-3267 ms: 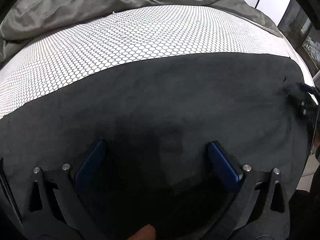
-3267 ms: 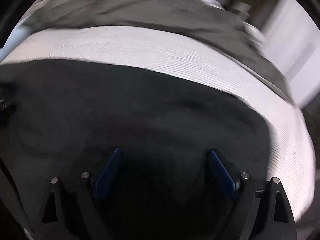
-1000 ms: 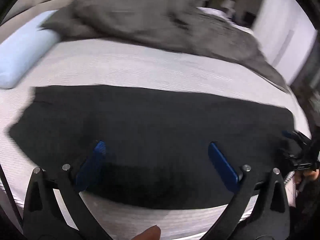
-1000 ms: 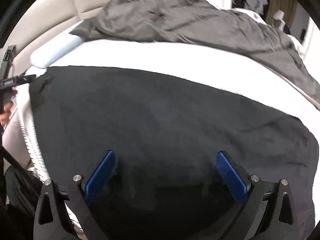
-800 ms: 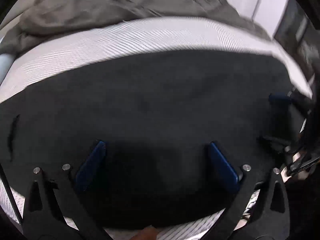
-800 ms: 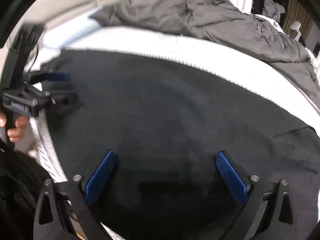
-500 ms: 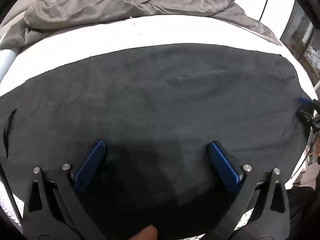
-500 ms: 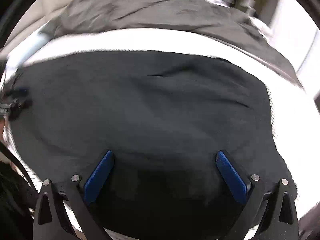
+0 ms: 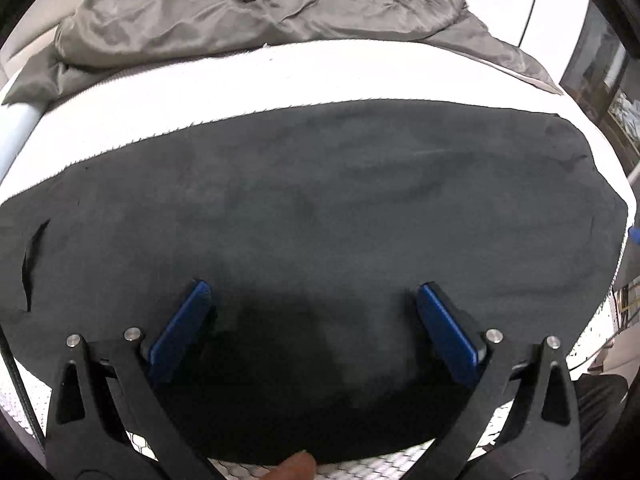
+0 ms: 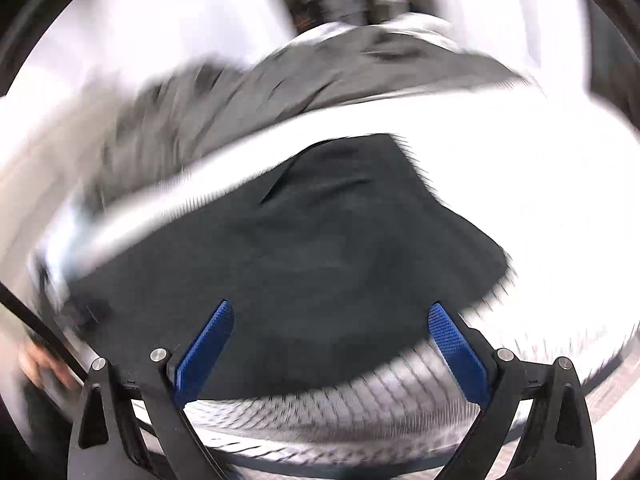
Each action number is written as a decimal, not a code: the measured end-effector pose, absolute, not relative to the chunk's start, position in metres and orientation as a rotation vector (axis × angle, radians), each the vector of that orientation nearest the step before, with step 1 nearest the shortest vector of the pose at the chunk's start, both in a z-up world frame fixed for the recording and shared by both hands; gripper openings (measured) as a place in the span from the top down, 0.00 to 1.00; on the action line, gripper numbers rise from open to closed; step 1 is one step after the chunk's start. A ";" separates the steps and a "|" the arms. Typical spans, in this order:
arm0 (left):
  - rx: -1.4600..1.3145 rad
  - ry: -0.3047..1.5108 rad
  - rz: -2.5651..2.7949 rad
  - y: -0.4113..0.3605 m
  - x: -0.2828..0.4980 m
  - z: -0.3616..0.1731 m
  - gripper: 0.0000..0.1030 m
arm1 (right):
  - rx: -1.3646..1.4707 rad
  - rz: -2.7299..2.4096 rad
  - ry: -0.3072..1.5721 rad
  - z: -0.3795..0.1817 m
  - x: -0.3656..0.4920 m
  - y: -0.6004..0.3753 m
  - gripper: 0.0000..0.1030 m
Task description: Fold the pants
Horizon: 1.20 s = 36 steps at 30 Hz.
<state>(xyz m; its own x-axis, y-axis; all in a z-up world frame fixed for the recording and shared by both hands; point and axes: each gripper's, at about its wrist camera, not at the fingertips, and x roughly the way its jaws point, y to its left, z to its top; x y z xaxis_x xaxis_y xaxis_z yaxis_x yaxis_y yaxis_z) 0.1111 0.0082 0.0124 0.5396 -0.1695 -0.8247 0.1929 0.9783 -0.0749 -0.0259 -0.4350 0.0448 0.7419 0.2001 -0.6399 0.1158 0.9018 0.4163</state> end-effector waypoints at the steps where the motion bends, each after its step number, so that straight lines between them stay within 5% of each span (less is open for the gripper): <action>1: 0.040 0.967 -0.228 0.003 0.108 0.016 0.00 | 0.539 0.070 0.729 0.038 -0.035 -0.449 0.03; 12: 0.130 0.958 -0.370 -0.048 0.090 0.014 0.00 | 0.692 0.091 0.687 0.013 0.009 -0.473 0.18; 14: 0.152 0.969 -0.361 -0.052 0.091 0.007 0.00 | 0.705 0.074 0.701 0.015 0.029 -0.473 0.35; 16: 0.128 0.975 -0.363 -0.050 0.092 0.008 0.00 | 0.696 0.048 0.707 0.018 0.034 -0.465 0.67; 19: 0.102 0.969 -0.326 -0.041 0.094 0.012 0.00 | 0.618 0.025 0.666 0.038 0.039 -0.443 0.77; 30: -0.139 0.950 -0.181 0.056 0.095 0.029 0.00 | 0.265 0.267 0.597 0.118 0.063 -0.262 0.82; 36: -0.279 0.937 -0.114 0.116 0.092 0.031 0.00 | 0.059 0.492 0.709 0.101 0.087 -0.122 0.79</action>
